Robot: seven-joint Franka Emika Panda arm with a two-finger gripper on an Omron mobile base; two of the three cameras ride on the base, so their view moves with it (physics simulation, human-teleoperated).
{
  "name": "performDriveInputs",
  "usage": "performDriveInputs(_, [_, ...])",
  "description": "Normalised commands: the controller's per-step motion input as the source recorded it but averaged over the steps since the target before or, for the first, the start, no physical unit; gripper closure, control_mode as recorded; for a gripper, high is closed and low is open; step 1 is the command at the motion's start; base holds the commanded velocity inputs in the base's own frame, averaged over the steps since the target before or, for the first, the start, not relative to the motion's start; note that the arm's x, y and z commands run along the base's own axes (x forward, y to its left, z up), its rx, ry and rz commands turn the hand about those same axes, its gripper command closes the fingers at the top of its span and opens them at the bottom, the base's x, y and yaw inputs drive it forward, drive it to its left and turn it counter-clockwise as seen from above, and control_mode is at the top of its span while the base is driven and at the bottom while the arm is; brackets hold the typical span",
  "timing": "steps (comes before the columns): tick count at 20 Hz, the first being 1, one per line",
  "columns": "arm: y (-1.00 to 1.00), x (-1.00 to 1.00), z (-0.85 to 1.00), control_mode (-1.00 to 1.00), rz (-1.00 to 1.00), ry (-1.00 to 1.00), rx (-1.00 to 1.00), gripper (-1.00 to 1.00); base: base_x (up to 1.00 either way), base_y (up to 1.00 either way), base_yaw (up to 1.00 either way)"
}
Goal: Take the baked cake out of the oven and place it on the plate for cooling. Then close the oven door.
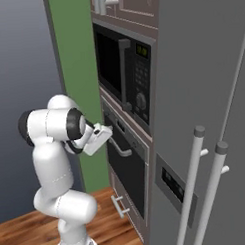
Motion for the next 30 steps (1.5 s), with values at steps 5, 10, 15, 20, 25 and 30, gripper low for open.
performDriveInputs(5, [-0.06, 0.40, -0.36, -1.00, 0.02, 0.00, 0.00, -1.00, 0.00, 0.00, 0.00])
performDriveInputs(10, [-0.14, 0.48, -0.23, -1.00, 0.03, 0.00, 0.00, -1.00, 0.00, 0.00, 0.00])
performDriveInputs(15, [-0.14, 0.54, -0.29, -1.00, 0.00, 0.00, 0.00, -1.00, 0.00, 0.00, 0.00])
performDriveInputs(20, [-0.14, 0.52, -0.38, -1.00, 0.00, 0.00, 0.00, -1.00, 0.00, 0.00, 0.00])
performDriveInputs(25, [-0.06, 0.40, -0.41, -1.00, 0.00, 0.02, 0.00, 1.00, 0.00, 0.00, 0.00])
performDriveInputs(30, [0.00, 0.00, -0.51, -1.00, 0.01, 0.06, 0.00, 1.00, 0.00, 0.00, 0.00])
